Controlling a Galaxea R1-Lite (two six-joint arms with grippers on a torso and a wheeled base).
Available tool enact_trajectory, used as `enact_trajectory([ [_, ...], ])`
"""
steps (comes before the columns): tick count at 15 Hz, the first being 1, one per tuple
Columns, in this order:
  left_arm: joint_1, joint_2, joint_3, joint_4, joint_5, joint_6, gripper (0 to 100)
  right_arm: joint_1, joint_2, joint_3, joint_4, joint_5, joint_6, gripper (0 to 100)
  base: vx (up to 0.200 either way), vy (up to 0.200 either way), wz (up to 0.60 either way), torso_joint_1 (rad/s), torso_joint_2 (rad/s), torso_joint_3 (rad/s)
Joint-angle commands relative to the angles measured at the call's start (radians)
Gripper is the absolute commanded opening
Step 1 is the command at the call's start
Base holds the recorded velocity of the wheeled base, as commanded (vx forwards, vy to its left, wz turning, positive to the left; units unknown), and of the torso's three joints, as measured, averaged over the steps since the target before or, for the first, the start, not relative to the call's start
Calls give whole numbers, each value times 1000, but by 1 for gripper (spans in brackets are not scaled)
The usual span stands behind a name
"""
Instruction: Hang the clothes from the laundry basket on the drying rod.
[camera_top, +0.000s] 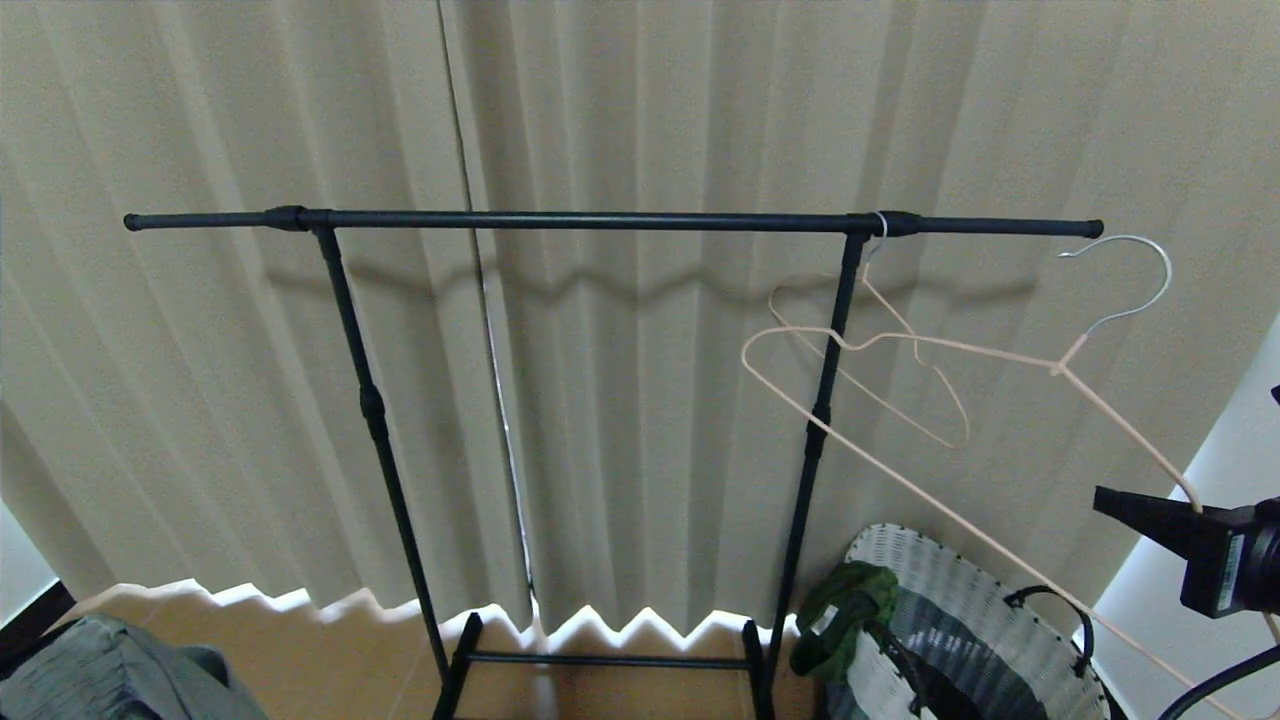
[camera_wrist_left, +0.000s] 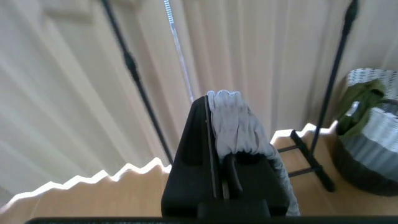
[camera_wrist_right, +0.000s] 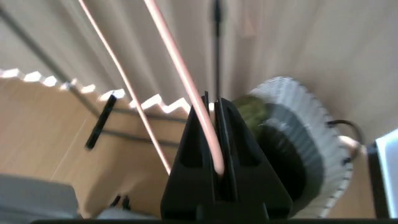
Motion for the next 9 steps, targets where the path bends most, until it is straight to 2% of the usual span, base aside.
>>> enact_trajectory([
  [1,-1,0,8,-1,-1,5,0,31,21,5,2,-2,0,0,0,0,0,0,0,0],
  [5,-27,18,23,3,-2,37,0,106,100,7,5,-25,-6,0,0,0,0,0,0,0],
  [9,-52,179,-63,4,5,36,0,170,169,4,0,-65,-6,0,0,0,0,0,0,0],
])
